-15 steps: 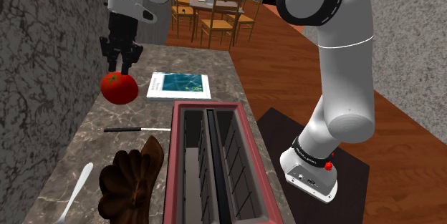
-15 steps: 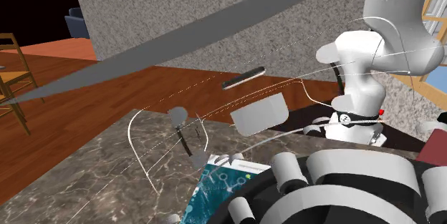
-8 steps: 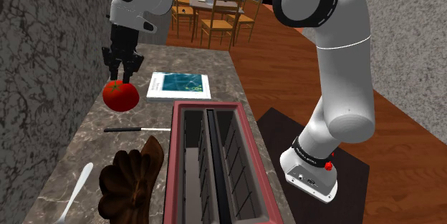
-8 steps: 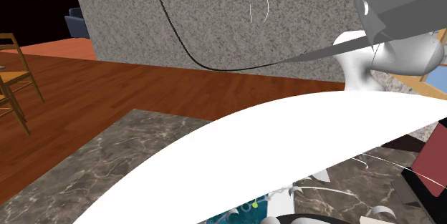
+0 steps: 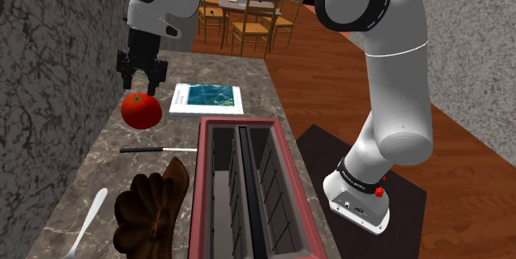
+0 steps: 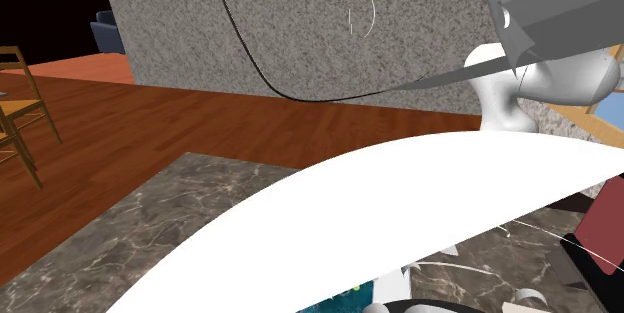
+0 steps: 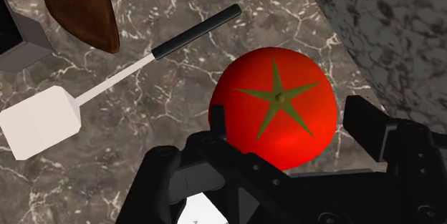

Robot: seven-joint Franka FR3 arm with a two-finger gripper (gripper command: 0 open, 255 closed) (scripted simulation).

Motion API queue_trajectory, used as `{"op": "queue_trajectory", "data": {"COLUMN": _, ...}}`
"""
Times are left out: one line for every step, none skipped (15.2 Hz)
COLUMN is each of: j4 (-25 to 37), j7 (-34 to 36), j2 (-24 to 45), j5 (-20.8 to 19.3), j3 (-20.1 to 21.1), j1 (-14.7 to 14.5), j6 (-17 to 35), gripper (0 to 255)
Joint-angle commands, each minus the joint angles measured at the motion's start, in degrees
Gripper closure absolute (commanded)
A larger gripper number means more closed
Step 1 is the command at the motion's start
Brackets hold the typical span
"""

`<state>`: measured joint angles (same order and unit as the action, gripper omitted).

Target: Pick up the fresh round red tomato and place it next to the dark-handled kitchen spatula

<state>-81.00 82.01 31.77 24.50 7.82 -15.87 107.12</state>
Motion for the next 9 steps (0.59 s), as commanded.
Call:
{"op": "queue_trajectory", "data": {"j4": 0.0, "j7": 0.0, "j2": 0.0, "j5": 0.0, "j3": 0.0, "j1": 0.0, "j6": 0.0, "gripper": 0}}
{"op": "queue_trajectory", "data": {"j4": 0.0, "j7": 0.0, "j2": 0.0, "j5": 0.0, "j3": 0.0, "j1": 0.0, "j6": 0.0, "gripper": 0}}
{"op": "queue_trajectory", "data": {"j4": 0.0, "j7": 0.0, "j2": 0.0, "j5": 0.0, "j3": 0.0, "j1": 0.0, "j6": 0.0, "gripper": 0}}
{"op": "queue_trajectory", "data": {"j4": 0.0, "j7": 0.0, "j2": 0.0, "j5": 0.0, "j3": 0.0, "j1": 0.0, "j6": 0.0, "gripper": 0}}
{"op": "queue_trajectory", "data": {"j4": 1.3, "j7": 0.2, "j2": -0.2, "j5": -0.2, "j3": -0.1, "j1": 0.4, "j6": -1.7, "gripper": 0}}
{"op": "queue_trajectory", "data": {"j4": 2.8, "j7": 0.4, "j2": -0.4, "j5": -0.3, "j3": -0.3, "j1": 0.9, "j6": -3.4, "gripper": 0}}
{"op": "queue_trajectory", "data": {"j4": 4.4, "j7": 0.6, "j2": -0.5, "j5": -0.4, "j3": -0.4, "j1": 1.3, "j6": -5.2, "gripper": 0}}
{"op": "queue_trajectory", "data": {"j4": 5.8, "j7": 0.8, "j2": -0.5, "j5": -0.6, "j3": -0.5, "j1": 1.6, "j6": -6.6, "gripper": 0}}
{"op": "queue_trajectory", "data": {"j4": 5.8, "j7": 0.8, "j2": -0.5, "j5": -0.6, "j3": -0.5, "j1": 1.6, "j6": -6.6, "gripper": 0}}
